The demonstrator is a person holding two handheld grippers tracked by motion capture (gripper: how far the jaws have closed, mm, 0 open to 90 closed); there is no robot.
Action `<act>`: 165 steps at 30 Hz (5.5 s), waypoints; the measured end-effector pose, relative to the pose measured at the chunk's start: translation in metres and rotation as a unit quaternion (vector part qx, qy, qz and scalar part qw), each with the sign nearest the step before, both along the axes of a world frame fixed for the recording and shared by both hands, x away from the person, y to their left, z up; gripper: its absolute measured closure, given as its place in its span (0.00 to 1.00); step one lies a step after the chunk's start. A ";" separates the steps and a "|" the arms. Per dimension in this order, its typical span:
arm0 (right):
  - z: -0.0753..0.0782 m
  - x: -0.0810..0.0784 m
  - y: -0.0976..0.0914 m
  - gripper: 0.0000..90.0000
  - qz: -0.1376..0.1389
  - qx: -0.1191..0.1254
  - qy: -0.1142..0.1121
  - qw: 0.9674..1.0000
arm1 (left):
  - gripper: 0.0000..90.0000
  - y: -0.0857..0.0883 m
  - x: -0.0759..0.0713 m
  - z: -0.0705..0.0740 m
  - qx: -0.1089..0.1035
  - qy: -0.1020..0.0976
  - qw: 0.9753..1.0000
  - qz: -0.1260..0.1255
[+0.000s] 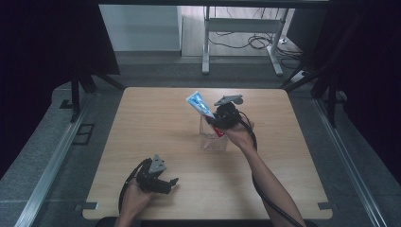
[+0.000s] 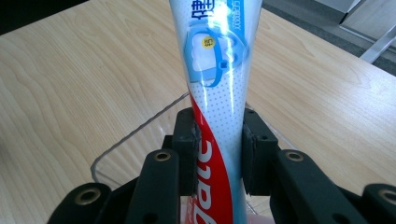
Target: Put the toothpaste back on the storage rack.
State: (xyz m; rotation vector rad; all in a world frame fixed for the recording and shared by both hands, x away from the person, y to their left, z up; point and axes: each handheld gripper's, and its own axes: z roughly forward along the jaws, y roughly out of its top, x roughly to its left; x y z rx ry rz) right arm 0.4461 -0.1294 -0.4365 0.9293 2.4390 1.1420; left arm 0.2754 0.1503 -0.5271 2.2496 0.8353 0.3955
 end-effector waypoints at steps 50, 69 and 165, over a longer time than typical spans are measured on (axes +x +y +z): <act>-0.013 -0.009 -0.010 0.64 0.014 -0.031 0.029 0.999 | 0.15 -0.005 0.000 -0.002 0.008 0.002 1.000 -0.007; -0.001 -0.021 -0.013 0.52 0.022 -0.038 0.002 0.999 | 0.15 -0.005 0.000 -0.002 0.010 0.002 1.000 -0.009; -0.008 -0.105 -0.082 0.00 0.019 -0.044 -0.014 0.999 | 0.14 -0.005 -0.001 -0.001 -0.017 0.000 1.000 -0.004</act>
